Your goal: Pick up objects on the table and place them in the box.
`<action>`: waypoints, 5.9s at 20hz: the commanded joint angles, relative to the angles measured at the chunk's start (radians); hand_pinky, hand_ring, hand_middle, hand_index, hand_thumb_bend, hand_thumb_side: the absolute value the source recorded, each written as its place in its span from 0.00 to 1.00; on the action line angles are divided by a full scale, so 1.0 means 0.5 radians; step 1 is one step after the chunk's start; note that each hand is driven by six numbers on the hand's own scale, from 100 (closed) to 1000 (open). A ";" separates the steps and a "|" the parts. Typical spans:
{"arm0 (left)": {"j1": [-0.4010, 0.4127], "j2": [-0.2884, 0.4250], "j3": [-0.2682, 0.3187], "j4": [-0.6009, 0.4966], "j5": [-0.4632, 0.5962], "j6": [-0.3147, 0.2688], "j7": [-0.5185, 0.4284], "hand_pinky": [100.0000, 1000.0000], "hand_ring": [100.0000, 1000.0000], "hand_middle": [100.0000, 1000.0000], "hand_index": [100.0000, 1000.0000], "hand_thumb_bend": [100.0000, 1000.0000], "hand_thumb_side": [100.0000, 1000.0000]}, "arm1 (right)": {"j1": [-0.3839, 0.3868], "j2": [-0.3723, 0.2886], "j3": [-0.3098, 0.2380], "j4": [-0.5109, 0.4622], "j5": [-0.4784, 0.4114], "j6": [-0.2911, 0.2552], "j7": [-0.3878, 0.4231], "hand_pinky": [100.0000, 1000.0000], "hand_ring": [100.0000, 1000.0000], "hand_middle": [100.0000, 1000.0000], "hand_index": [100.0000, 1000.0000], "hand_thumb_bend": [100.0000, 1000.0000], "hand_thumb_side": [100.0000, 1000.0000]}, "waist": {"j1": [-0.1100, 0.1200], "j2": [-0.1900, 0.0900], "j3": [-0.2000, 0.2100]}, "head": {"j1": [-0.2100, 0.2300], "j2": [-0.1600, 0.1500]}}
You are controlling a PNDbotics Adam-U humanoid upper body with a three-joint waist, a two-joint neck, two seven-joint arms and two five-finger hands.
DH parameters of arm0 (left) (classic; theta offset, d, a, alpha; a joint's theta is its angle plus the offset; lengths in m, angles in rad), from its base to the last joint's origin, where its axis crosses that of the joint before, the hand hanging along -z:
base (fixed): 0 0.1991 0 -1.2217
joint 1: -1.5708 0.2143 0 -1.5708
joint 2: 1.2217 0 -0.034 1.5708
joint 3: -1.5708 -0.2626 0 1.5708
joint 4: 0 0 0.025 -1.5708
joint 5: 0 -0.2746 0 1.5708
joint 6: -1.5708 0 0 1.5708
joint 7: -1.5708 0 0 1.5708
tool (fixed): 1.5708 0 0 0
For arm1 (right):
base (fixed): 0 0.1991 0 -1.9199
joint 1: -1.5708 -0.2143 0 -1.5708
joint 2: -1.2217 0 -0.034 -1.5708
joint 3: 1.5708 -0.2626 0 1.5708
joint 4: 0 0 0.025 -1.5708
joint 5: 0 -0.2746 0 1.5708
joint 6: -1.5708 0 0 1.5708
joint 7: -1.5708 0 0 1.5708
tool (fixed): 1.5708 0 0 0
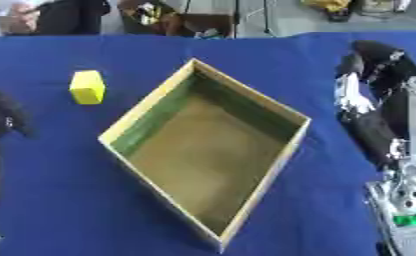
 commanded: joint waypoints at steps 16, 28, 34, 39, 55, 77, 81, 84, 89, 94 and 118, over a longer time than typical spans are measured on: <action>-0.013 0.003 0.017 -0.038 -0.030 0.004 0.015 0.31 0.47 0.46 0.61 0.00 1.00 | -0.008 -0.007 -0.012 -0.019 0.014 0.008 0.001 0.66 0.59 0.54 0.71 0.00 0.38 | 0.005 -0.019 0.001 | -0.009 -0.011; -0.071 0.229 0.067 -0.038 -0.088 -0.001 0.078 0.33 0.50 0.53 0.69 0.00 0.95 | 0.003 -0.026 -0.021 -0.019 0.032 0.007 -0.004 0.66 0.59 0.54 0.71 0.00 0.38 | 0.046 -0.002 -0.021 | -0.014 -0.013; -0.090 0.479 0.165 -0.036 -0.260 0.110 0.039 0.39 0.59 0.67 0.81 0.00 0.80 | 0.026 -0.094 -0.029 -0.019 0.062 -0.003 0.012 0.71 0.67 0.60 0.74 0.00 0.41 | 0.057 -0.003 -0.045 | 0.014 -0.019; -0.142 0.701 0.239 -0.038 -0.555 0.277 -0.081 0.42 0.62 0.69 0.83 0.00 0.70 | 0.043 -0.112 -0.049 -0.019 0.073 -0.016 0.025 0.70 0.67 0.61 0.75 0.00 0.41 | 0.052 -0.013 -0.071 | 0.030 0.009; -0.547 1.484 0.102 0.454 -0.999 0.215 -0.728 0.61 0.80 0.86 1.00 0.00 0.94 | 0.059 -0.145 -0.061 -0.019 0.059 -0.041 0.022 0.70 0.66 0.61 0.75 0.00 0.42 | 0.052 -0.061 -0.114 | 0.048 0.069; -1.405 1.395 -0.103 1.666 -1.945 -0.414 -1.414 0.80 0.90 1.00 1.00 0.69 1.00 | 0.058 -0.195 -0.011 -0.019 0.102 -0.056 0.077 0.70 0.66 0.61 0.75 0.00 0.41 | 0.108 0.035 -0.264 | 0.123 -0.048; -1.487 1.334 -0.059 1.802 -2.025 -0.415 -1.405 0.80 0.89 1.00 1.00 0.80 1.00 | 0.052 -0.196 -0.004 -0.019 0.109 -0.053 0.085 0.70 0.66 0.61 0.74 0.00 0.41 | 0.123 0.051 -0.294 | 0.154 -0.060; -1.526 1.310 -0.037 1.853 -2.079 -0.421 -1.349 0.80 0.89 1.00 1.00 0.78 1.00 | 0.045 -0.197 0.002 -0.019 0.115 -0.052 0.092 0.70 0.66 0.61 0.74 0.00 0.41 | 0.138 0.067 -0.321 | 0.175 -0.082; -1.562 1.274 -0.038 1.925 -2.142 -0.442 -1.323 0.80 0.89 1.00 1.00 0.77 1.00 | 0.027 -0.197 0.013 -0.019 0.122 -0.058 0.104 0.70 0.66 0.61 0.74 0.00 0.41 | 0.152 0.097 -0.363 | 0.215 -0.115; -1.567 1.272 -0.038 1.966 -2.239 -0.443 -1.369 0.82 0.90 1.00 1.00 0.78 1.00 | 0.016 -0.196 0.021 -0.019 0.128 -0.061 0.110 0.70 0.66 0.61 0.74 0.00 0.41 | 0.158 0.126 -0.384 | 0.238 -0.136; -1.576 1.273 -0.006 2.019 -2.185 -0.414 -1.412 0.62 0.76 0.89 1.00 0.54 1.00 | 0.031 -0.175 0.047 -0.019 0.173 -0.029 0.138 0.71 0.66 0.60 0.73 0.00 0.41 | 0.172 0.180 -0.389 | 0.249 -0.172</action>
